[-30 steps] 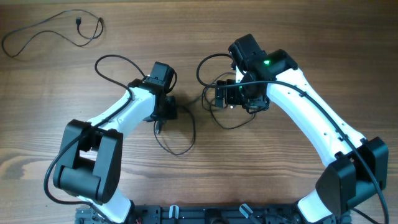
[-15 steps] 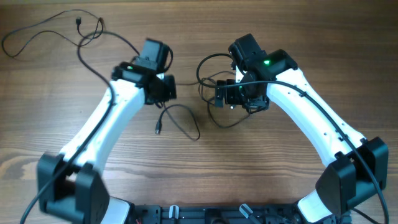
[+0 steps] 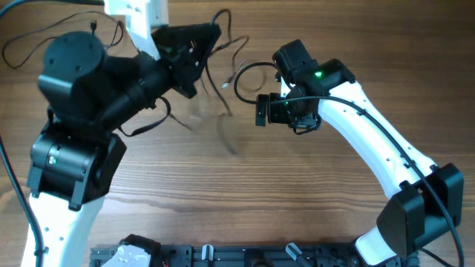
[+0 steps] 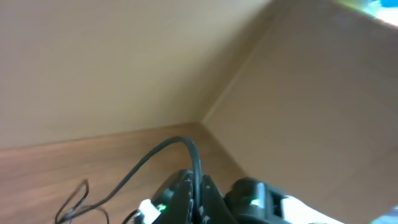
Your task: Untangle cables
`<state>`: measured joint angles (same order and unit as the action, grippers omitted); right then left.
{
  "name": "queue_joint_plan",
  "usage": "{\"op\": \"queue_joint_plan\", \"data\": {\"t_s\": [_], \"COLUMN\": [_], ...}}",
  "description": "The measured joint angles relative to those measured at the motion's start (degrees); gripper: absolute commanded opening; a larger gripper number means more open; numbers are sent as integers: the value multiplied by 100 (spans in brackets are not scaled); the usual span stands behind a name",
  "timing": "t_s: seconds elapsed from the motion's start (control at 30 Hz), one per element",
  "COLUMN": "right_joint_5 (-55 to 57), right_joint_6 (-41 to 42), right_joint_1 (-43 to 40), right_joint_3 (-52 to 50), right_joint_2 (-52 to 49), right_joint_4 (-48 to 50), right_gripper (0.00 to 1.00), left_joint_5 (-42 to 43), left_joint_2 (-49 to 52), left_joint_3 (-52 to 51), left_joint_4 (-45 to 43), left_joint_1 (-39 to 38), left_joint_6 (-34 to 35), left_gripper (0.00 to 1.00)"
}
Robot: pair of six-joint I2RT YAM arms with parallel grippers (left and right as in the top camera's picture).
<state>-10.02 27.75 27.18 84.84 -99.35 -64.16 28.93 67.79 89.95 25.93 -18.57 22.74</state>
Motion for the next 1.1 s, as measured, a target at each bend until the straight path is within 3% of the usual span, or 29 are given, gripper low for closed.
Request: {"op": "queue_joint_plan", "data": {"t_s": [0.17,0.33,0.43,0.8,0.93,1.1], "right_joint_5": [-2,-2,2,24,26,48], "right_joint_6": [0,0,0,264,267,262], "right_joint_1": [0,0,0,0,0,0], "right_joint_3": [0,0,0,0,0,0], "right_joint_2": [0,0,0,0,0,0], "right_joint_4": [-4,-4,-7,37,31,-48], "right_gripper": [100,100,100,100,100,100], "left_joint_5": [319,-61,-129,-387,-673,-2225], "left_joint_2": [-2,-2,-9,-306,-308,-302], "left_joint_3": [0,0,-2,0,0,0], "left_joint_4": [-822,-474,-846,-693,-621,-2], "left_joint_1": [0,0,4,144,146,337], "left_joint_6": [544,1248,1639,2286,2146,1541], "left_gripper": [4,4,4,4,4,4]}}
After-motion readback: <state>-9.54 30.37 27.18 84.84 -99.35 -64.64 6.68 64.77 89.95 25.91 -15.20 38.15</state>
